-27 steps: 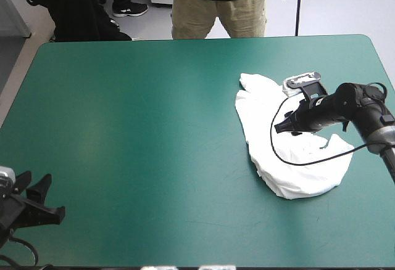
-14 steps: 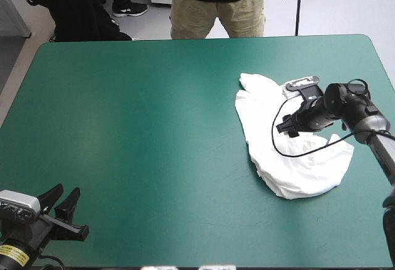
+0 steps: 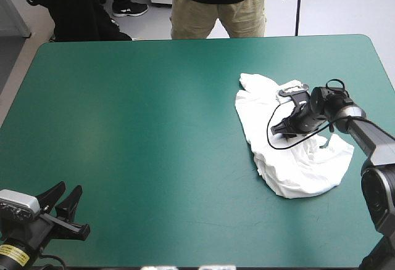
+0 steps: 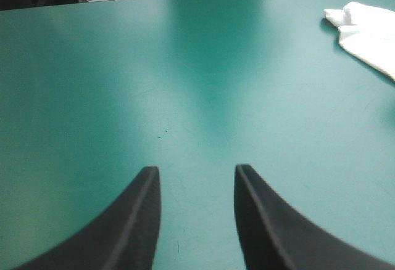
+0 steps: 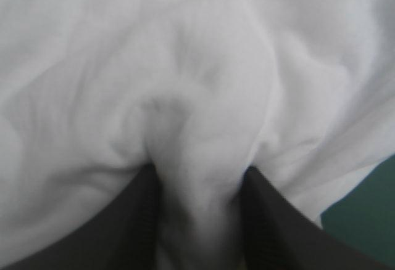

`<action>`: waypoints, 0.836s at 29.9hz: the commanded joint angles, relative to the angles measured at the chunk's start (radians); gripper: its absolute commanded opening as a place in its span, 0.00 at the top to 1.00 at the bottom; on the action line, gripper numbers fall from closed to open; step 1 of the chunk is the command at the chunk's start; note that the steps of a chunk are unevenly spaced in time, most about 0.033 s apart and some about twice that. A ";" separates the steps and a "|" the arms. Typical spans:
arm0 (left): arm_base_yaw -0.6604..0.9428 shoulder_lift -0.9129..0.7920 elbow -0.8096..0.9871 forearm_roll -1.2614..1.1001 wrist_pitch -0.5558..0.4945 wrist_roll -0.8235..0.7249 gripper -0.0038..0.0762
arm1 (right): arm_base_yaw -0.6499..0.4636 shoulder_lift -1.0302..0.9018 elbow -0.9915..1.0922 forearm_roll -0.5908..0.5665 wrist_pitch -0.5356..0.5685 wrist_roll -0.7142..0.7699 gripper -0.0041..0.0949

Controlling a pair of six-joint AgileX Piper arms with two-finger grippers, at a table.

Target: Fold the cloth

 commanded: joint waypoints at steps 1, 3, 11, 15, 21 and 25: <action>-0.004 0.019 -0.022 -0.011 -0.081 -0.007 0.60 | 0.008 -0.026 -0.027 0.088 -0.011 -0.074 0.81; -0.004 0.019 -0.022 -0.011 -0.081 -0.007 0.60 | 0.017 -0.023 -0.045 0.151 0.001 -0.142 0.95; -0.004 0.019 -0.022 -0.011 -0.084 -0.007 0.60 | 0.147 -0.020 -0.150 0.243 0.034 -0.200 0.97; -0.004 0.019 -0.024 -0.011 -0.085 -0.007 0.60 | 0.260 -0.007 -0.194 0.243 0.036 -0.204 0.97; -0.004 0.019 -0.024 -0.007 -0.105 -0.007 0.60 | 0.456 0.060 -0.280 0.244 0.077 -0.203 0.97; -0.004 0.019 -0.024 -0.003 -0.119 -0.001 0.60 | 0.589 0.120 -0.344 0.244 0.113 -0.203 0.97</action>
